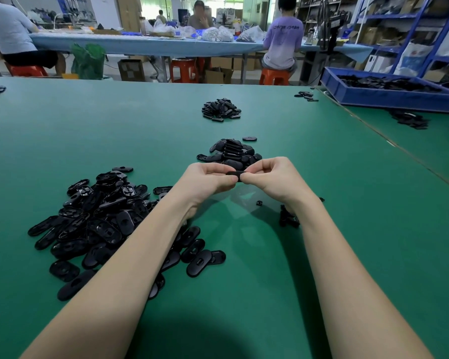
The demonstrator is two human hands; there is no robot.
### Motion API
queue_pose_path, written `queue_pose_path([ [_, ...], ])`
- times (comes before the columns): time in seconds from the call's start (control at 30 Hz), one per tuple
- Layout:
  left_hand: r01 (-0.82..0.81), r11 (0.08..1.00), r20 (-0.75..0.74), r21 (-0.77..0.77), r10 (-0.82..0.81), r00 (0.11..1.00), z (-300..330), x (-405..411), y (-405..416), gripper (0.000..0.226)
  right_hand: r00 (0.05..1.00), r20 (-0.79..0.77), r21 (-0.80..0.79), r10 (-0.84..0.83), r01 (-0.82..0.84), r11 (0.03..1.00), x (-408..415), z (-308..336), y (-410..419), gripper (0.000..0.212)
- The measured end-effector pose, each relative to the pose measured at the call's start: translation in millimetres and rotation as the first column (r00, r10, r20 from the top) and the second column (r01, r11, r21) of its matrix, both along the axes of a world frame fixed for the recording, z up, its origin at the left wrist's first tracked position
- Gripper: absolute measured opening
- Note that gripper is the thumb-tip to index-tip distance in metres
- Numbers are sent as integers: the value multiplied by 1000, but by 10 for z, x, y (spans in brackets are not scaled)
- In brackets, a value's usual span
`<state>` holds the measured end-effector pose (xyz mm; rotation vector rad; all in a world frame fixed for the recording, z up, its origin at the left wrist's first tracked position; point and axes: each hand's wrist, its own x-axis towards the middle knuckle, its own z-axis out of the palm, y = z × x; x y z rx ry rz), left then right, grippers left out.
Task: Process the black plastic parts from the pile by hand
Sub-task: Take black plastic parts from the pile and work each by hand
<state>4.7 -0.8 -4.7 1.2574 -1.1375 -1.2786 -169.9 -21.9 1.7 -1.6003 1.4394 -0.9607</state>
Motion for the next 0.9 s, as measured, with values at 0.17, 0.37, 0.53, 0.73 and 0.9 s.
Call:
queue_pose_path([
  [0.17,-7,1000,25,-4,7,1000,-6,-3,-5,16,1000,6,1,-4,4,1000,12,-14,10,8],
  [0.37,-45,999,62,9,44,997,-3,-17,-9,16,1000,-6,-15,-17,17,1000,43,-12,21,10],
  [0.53,-47,999,59,26,46,997,-7,-15,-2,14,1000,-19,-30,-4,3,1000,49,-15,42,12],
  [0.73,-34,999,43,27,33,999,-23,12,-9,14,1000,-12,-36,-1,1,999,64,-18,50,12],
  [0.9,-9,999,-111,39,13,994,-63,-11,-19,17,999,37,-21,-7,8,1000,37,-23,40,10],
])
